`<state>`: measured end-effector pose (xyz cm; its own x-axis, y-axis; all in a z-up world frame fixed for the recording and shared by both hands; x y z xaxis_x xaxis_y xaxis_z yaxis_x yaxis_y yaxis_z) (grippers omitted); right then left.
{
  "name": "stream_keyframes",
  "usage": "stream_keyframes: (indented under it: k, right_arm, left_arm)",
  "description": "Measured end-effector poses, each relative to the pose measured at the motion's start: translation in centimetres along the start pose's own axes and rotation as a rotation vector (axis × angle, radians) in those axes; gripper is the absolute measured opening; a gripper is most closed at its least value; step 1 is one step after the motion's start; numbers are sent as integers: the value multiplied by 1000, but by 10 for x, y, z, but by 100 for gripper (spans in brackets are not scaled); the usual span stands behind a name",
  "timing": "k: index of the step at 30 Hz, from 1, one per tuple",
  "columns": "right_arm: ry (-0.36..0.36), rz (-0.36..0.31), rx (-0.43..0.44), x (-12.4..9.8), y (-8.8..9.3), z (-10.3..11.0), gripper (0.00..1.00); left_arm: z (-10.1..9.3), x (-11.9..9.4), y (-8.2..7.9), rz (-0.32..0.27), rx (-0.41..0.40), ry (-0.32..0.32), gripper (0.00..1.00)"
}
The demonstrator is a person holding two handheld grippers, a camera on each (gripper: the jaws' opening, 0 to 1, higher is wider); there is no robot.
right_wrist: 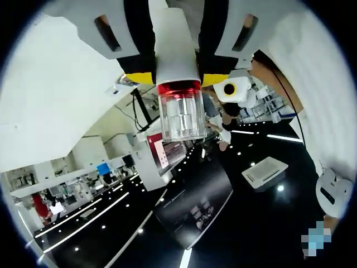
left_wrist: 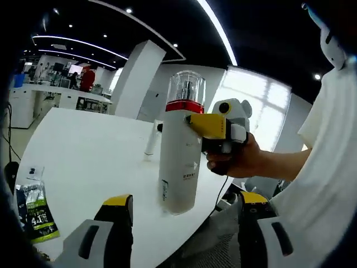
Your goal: Arrange the skincare products in the storage area until every visible bottle or jar stands upright without overlapping.
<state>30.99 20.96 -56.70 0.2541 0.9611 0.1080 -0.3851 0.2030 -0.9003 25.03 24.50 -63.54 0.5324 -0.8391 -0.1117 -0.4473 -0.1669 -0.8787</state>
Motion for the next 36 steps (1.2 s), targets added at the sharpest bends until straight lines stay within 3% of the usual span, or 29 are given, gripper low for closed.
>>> stream_keyframes:
  k: [5,8,13,17,27,32,36]
  right_arm:
    - [-43,-2,5,8,2,15,26]
    - [-63,6,4,14,4,21,26]
    - [-92,16,6,21,6,29,26]
    - [-113,22,4,25,5,33,27]
    - [-181,25,24,34,4,46,27]
    - [-204,34,35,36,6,49,27]
    - [-227,29,65,36,7,52,27]
  left_arm:
    - [-6,-3,-4,-12,-40,51,78]
    - [-7,-4,-12,-63,69,52,75]
    - [-10,-5,-7,-44,106,71,64]
    - [-10,-4,-5,-32,119,78,62]
    - [-8,-5,-5,-13,79,80,55]
    - [-7,-7,-4,5,8,75,52]
    - [-9,-8,-7,-13,8,87,50]
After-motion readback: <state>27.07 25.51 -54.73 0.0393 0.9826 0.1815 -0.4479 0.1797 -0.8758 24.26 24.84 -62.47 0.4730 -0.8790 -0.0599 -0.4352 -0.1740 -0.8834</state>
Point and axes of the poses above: the point that each gripper's makers call its tool centre point, and the gripper's own axes: x roughly forward along the fingers, z roughly to its left, y roughly out of its underside, the point moved 3 cm from there along -x, roughly backward along the fingers, and after that the axes turned 7 degrees about -z, right-handed, at the moved point
